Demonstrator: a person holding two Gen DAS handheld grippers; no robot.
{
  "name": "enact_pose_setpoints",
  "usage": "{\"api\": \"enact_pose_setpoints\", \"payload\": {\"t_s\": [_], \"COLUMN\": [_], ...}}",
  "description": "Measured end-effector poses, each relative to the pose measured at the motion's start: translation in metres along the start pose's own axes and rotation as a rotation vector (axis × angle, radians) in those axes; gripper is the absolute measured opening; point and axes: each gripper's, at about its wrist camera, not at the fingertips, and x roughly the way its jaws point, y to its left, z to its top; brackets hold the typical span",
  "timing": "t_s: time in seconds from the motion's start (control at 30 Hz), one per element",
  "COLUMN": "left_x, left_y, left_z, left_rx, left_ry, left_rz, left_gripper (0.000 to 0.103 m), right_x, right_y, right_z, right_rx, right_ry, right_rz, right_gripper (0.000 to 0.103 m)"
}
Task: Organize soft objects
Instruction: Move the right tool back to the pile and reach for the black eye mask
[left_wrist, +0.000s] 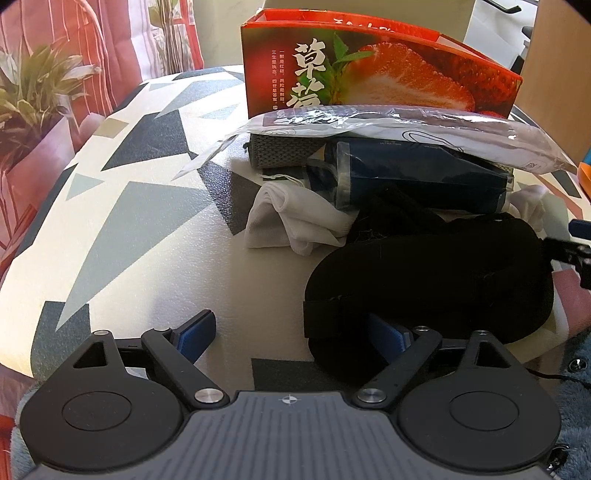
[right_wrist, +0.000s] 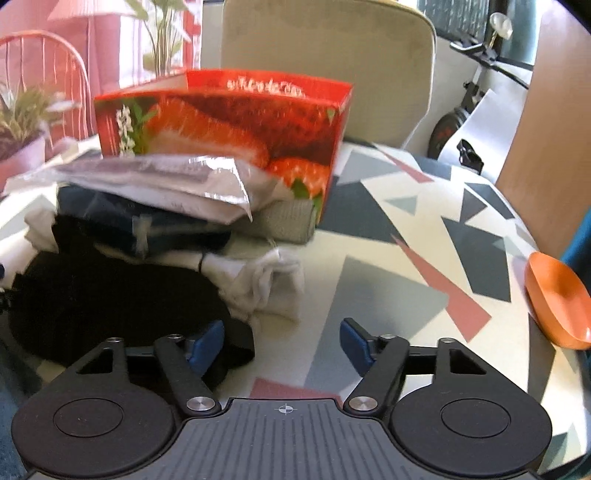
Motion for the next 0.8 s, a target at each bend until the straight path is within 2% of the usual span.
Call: {"api": "enact_pose_setpoints", "payload": {"t_s": [0.07, 0.27, 0.33, 0.47, 0.57, 0.7, 0.77, 0.8], "left_x": [0.000, 0.000, -0.001, -0.001, 0.000, 0.000, 0.000, 0.000], "left_y": [0.000, 0.000, 0.000, -0.001, 0.000, -0.001, -0.001, -0.001], "left_z": [0.000, 0.000, 0.000, 0.000, 0.000, 0.000, 0.000, 0.000], "left_rx": [-0.001, 0.001, 0.000, 0.001, 0.001, 0.001, 0.000, 0.000], "left_ry": [0.000, 0.000, 0.000, 0.000, 0.000, 0.000, 0.000, 0.001], "left_rz": [0.000, 0.002, 0.001, 0.003, 0.004, 0.008, 0.009, 0.010], "left_gripper": [0.092, 0.092, 0.092, 0.092, 0.093, 0.095, 0.095, 0.095], "right_x": [0.001, -0.004, -0.005, -0.004, 0.001, 0.009, 0.009, 0.008], "right_y": [0.000, 0.012, 0.019, 0.042, 0.055, 0.054, 0.053, 0.055], "right_z": [0.001, 0.000, 0.000, -0.004, -0.006, -0.004, -0.004, -0.005], "right_rx": [0.000, -0.049, -0.072, -0.184, -0.247, -0.216, -0.202, -0.217], "right_ry": [-0.014, 0.003, 0.003, 0.016, 0.028, 0.029, 0.037, 0.031], "right_rz": [0.000, 0.080, 0.121, 0.163, 0.147, 0.135, 0.125, 0.122], "right_gripper": [0.062, 0.063, 0.068, 0.069, 0.071, 0.081, 0.079, 0.075]}}
